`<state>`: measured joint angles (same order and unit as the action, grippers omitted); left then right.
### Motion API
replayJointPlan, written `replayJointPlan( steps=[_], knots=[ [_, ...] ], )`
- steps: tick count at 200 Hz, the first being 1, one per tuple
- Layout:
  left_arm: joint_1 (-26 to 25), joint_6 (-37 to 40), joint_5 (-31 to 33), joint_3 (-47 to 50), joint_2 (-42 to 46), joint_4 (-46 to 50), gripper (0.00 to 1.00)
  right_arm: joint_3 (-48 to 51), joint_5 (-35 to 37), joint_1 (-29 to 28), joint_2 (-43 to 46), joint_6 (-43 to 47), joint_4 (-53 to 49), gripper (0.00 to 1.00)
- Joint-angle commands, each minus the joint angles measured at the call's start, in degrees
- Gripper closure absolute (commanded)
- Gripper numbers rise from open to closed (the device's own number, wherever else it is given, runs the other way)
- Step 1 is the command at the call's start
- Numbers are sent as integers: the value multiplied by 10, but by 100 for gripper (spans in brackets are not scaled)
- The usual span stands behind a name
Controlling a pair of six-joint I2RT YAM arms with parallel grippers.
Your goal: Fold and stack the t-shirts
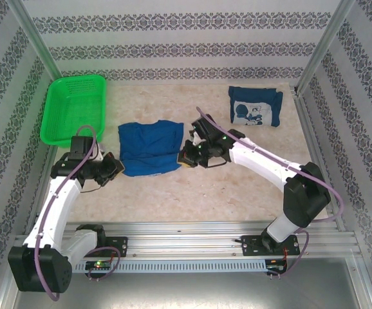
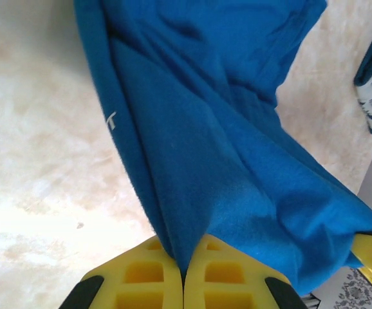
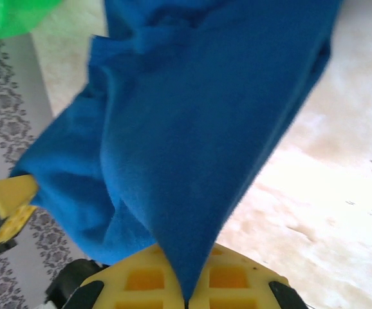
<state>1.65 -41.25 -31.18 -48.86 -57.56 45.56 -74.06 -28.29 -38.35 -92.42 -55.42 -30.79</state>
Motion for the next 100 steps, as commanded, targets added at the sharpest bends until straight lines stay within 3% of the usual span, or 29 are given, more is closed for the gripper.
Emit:
replayJointPlan(
  steps=[1, 100],
  knots=[
    [9, -8, 5, -31, -22, 7, 100, -65, 2, 12, -34, 26, -26, 100],
    [59, 9, 1, -115, -167, -87, 100, -278, -51, 83, -210, 80, -64, 100]
  ],
)
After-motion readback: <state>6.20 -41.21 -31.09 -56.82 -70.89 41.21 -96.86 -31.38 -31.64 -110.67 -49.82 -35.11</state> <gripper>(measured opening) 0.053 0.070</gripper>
